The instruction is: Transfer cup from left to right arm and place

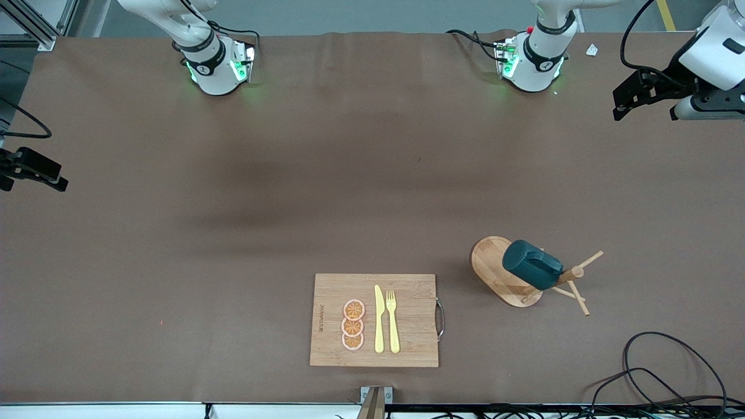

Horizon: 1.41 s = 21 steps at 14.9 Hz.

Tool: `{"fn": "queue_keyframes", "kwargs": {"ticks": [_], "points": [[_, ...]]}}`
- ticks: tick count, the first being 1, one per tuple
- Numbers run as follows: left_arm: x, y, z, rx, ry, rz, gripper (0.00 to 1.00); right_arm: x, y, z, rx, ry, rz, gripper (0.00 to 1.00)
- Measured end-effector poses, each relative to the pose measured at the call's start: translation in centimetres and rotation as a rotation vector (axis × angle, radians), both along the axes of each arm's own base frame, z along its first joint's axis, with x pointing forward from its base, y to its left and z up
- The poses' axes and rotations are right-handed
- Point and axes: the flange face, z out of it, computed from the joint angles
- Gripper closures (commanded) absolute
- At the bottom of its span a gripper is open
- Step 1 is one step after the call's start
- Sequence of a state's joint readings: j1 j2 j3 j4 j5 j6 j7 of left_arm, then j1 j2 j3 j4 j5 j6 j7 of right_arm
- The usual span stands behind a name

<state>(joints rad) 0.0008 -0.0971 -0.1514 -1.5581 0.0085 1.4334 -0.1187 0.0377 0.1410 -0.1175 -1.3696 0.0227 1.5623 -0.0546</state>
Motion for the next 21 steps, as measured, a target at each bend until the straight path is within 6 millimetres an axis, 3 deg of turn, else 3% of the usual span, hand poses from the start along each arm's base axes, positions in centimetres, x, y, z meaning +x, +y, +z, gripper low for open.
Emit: {"fn": "queue_keyframes", "kwargs": {"ticks": [5, 8, 10, 14, 21], "points": [[0.3, 0.1, -0.1, -0.001, -0.003, 0.002, 0.00, 0.0, 0.0, 0.0, 0.000, 0.000, 0.000, 0.00], [1.7, -0.3, -1.0, -0.049, 0.002, 0.050, 0.00, 0.0, 0.0, 0.0, 0.000, 0.000, 0.000, 0.00], [3.1, -0.9, -2.4, -0.081, 0.004, 0.177, 0.00, 0.0, 0.0, 0.0, 0.000, 0.000, 0.000, 0.00], [5.6, -2.0, -6.3, -0.112, -0.017, 0.412, 0.00, 0.0, 0.0, 0.0, 0.000, 0.000, 0.000, 0.00], [9.5, -2.4, -16.1, -0.245, -0.052, 0.762, 0.00, 0.0, 0.0, 0.0, 0.000, 0.000, 0.000, 0.00]]}}
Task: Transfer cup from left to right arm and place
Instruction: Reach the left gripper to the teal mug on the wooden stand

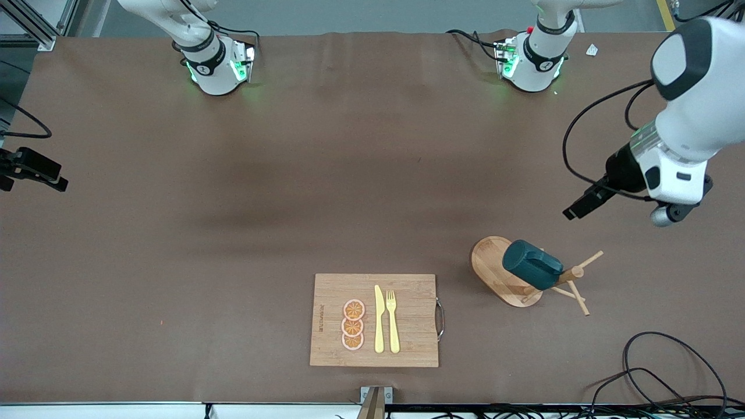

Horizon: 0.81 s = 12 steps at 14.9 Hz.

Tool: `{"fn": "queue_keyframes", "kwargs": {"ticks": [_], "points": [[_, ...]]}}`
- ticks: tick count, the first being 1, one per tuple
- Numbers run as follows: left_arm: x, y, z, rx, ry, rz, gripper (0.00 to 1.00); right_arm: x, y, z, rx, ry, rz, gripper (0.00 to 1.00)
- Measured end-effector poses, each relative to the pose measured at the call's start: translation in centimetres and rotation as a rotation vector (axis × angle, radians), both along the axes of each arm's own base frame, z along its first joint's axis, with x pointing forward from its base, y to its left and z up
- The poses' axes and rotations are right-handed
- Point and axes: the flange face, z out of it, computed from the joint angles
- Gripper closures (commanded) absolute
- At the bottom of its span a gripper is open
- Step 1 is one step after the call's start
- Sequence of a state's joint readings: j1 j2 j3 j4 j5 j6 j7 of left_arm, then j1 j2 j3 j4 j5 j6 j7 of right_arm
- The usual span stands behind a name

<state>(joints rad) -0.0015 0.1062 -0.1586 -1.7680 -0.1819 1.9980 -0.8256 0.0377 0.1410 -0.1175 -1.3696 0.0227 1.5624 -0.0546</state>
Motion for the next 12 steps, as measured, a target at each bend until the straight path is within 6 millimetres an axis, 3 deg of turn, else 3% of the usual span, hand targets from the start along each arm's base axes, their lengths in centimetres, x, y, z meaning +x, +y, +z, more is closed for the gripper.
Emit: {"fn": "queue_keyframes", "kwargs": {"ticks": [3, 12], "points": [[2.5, -0.7, -2.8, -0.034, 0.020, 0.077, 0.00, 0.0, 0.0, 0.0, 0.000, 0.000, 0.000, 0.00], [7.6, -1.2, -7.1, -0.142, 0.099, 0.239, 0.00, 0.0, 0.0, 0.0, 0.000, 0.000, 0.000, 0.00]]}}
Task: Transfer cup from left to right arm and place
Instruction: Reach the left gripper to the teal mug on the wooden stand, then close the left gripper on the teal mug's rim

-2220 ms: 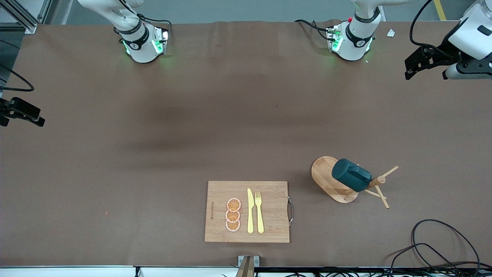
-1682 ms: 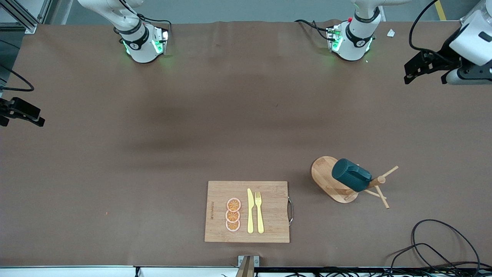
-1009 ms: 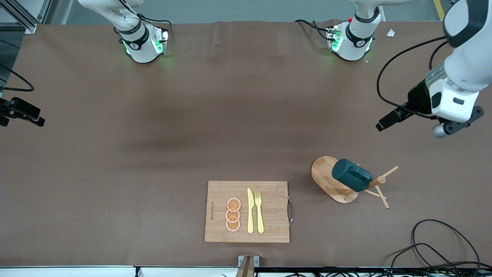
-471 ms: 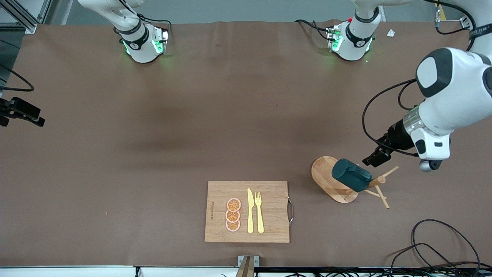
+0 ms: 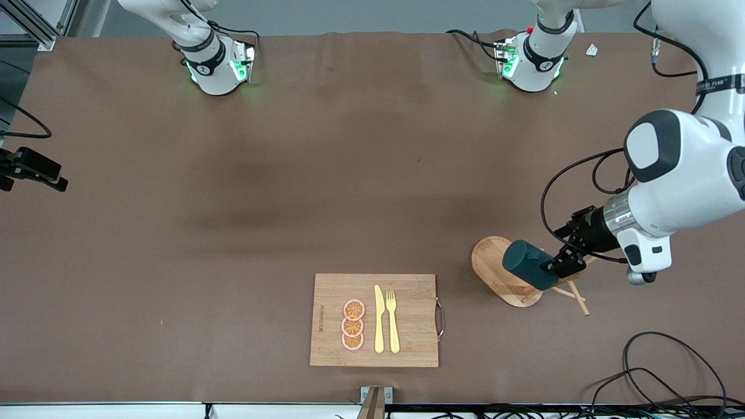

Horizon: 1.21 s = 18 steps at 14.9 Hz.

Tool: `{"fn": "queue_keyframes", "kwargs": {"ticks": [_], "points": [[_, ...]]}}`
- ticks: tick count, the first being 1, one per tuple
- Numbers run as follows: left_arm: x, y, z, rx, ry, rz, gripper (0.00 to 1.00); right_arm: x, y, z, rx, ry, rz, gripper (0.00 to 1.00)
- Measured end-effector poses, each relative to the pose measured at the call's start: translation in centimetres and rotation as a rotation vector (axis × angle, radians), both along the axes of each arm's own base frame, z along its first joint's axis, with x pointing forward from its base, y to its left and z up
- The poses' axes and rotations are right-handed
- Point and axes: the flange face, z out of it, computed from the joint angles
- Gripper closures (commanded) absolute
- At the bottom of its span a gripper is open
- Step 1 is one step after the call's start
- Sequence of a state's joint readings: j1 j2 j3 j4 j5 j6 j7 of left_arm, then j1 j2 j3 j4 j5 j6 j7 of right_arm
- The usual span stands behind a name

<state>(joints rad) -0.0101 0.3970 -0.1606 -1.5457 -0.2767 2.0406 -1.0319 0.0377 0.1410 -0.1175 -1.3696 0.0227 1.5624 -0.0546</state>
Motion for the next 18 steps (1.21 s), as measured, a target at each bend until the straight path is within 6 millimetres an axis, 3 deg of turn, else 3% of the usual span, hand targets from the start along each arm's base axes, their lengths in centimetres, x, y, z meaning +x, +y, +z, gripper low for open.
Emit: {"fn": "queue_keyframes", "kwargs": {"ticks": [4, 14, 18], "points": [[1.3, -0.5, -2.1, -0.010, 0.032, 0.039, 0.00, 0.0, 0.0, 0.0, 0.000, 0.000, 0.000, 0.00], [1.5, -1.7, -5.2, -0.023, 0.081, 0.034, 0.01, 0.0, 0.0, 0.0, 0.000, 0.000, 0.000, 0.00], [1.6, -1.7, -5.8, -0.028, 0.091, 0.037, 0.14, 0.0, 0.0, 0.0, 0.000, 0.000, 0.000, 0.00]]}}
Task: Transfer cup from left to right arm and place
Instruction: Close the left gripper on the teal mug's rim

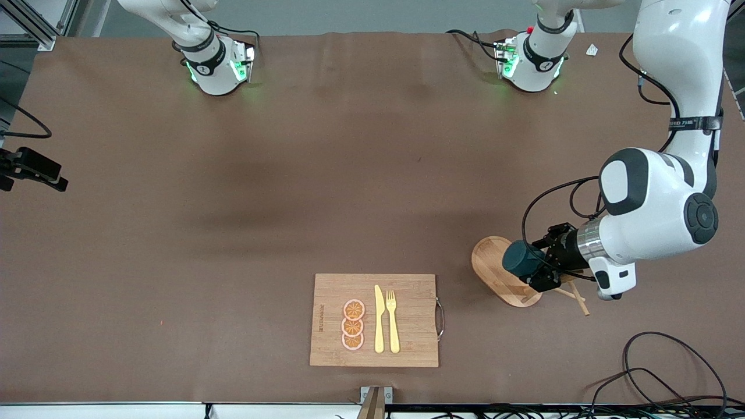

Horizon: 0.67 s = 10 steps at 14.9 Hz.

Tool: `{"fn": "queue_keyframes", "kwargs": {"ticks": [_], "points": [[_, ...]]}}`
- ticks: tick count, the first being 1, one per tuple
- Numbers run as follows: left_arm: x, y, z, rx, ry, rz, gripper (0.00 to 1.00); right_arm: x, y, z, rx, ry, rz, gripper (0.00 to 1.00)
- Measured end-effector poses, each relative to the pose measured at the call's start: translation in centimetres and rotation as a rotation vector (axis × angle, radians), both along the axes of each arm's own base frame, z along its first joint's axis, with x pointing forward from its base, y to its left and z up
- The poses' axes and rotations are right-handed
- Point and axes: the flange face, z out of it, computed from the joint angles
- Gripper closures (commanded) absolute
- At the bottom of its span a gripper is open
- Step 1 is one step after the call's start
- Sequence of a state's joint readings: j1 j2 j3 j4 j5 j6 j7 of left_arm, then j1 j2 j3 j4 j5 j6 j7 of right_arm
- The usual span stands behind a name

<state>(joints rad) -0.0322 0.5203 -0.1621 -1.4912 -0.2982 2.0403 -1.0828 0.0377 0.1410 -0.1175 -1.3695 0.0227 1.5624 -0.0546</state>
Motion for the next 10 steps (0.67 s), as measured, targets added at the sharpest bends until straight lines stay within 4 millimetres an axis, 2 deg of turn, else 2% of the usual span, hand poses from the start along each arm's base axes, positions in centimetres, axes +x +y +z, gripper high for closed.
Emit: {"fn": "queue_keyframes", "kwargs": {"ticks": [1, 2, 10], "points": [[0.01, 0.02, 0.01, 0.000, 0.000, 0.001, 0.20, 0.00, 0.00, 0.00, 0.000, 0.000, 0.000, 0.00], [0.03, 0.02, 0.08, -0.001, -0.001, 0.001, 0.22, 0.00, 0.00, 0.00, 0.000, 0.000, 0.000, 0.00], [-0.38, -0.31, 0.49, -0.001, 0.054, 0.008, 0.22, 0.00, 0.00, 0.00, 0.000, 0.000, 0.000, 0.00]]}}
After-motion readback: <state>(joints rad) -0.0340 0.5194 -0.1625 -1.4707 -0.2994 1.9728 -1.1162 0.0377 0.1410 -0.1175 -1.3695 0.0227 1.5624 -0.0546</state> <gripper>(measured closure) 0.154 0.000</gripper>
